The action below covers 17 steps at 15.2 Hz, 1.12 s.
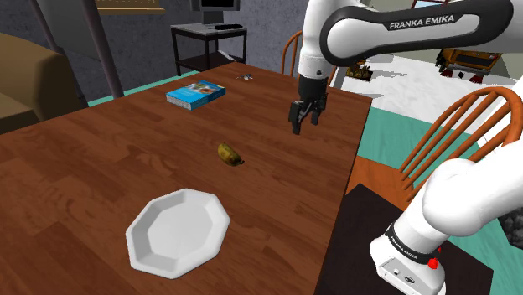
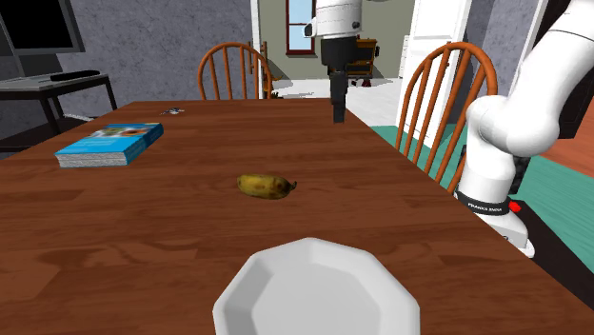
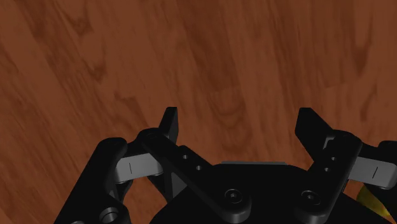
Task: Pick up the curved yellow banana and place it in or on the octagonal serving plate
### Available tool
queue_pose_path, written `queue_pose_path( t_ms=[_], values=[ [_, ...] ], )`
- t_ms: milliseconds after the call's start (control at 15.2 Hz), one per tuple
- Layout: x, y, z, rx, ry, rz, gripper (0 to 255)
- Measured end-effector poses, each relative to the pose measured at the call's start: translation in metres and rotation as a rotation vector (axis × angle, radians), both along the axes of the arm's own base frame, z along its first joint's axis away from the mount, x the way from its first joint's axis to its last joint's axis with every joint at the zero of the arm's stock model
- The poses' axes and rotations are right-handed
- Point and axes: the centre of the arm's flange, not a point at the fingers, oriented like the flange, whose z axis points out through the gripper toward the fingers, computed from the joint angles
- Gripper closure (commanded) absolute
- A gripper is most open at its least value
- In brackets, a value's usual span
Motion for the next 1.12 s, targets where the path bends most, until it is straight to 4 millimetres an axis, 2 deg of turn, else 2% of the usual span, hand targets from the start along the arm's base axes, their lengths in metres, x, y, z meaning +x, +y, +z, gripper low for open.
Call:
queue_pose_path(
  t_ms=[462,1122],
  values=[
    [0.044,0.083,-0.013,0.018,0.006,-0.034,0],
    [0.108,0.190,-0.031,0.044,0.014,-0.083,0]
  ],
)
